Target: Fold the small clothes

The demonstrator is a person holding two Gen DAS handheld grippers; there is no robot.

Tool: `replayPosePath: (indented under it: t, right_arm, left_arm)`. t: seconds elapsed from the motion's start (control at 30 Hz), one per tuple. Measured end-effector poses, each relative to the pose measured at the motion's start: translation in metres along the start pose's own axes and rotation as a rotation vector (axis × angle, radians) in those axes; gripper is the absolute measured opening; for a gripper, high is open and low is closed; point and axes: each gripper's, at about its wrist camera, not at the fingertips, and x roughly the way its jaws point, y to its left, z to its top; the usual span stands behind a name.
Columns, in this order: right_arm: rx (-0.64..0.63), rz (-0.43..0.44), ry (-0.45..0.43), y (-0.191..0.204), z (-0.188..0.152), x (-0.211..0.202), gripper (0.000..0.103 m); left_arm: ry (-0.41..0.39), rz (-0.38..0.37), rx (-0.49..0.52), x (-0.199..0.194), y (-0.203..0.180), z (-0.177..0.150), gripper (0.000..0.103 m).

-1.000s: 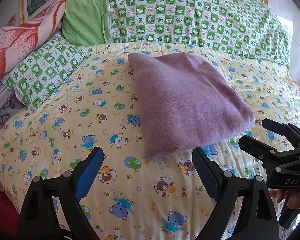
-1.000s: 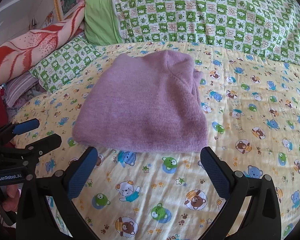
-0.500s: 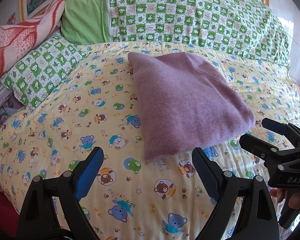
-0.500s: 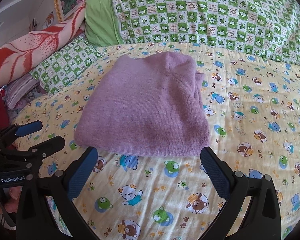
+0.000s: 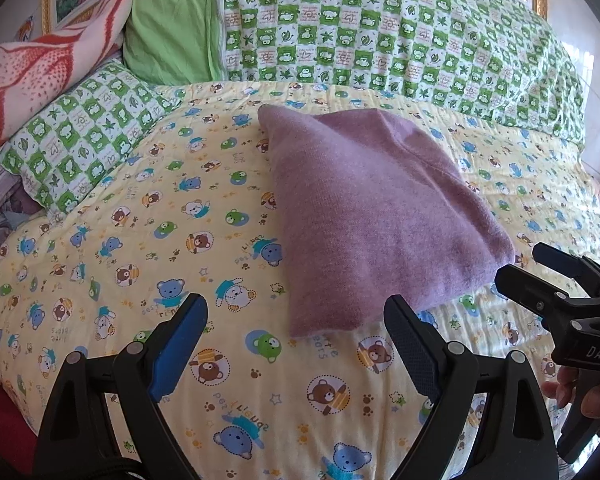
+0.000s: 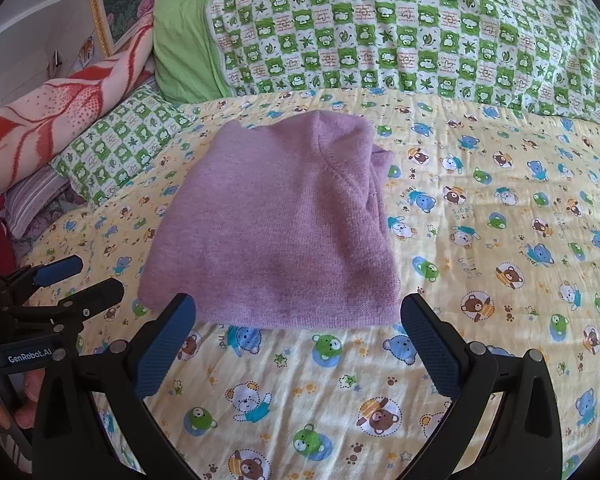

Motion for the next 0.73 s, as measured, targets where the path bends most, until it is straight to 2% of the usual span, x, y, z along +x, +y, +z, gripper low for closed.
replayPosePath:
  t: [0.73]
  right_arm:
    - [0.007,0.009,-0.006,-0.008,0.006,-0.002,0.102]
  left_arm:
    - [0.013,-0.027,0.0,0.002,-0.011,0.006,0.091]
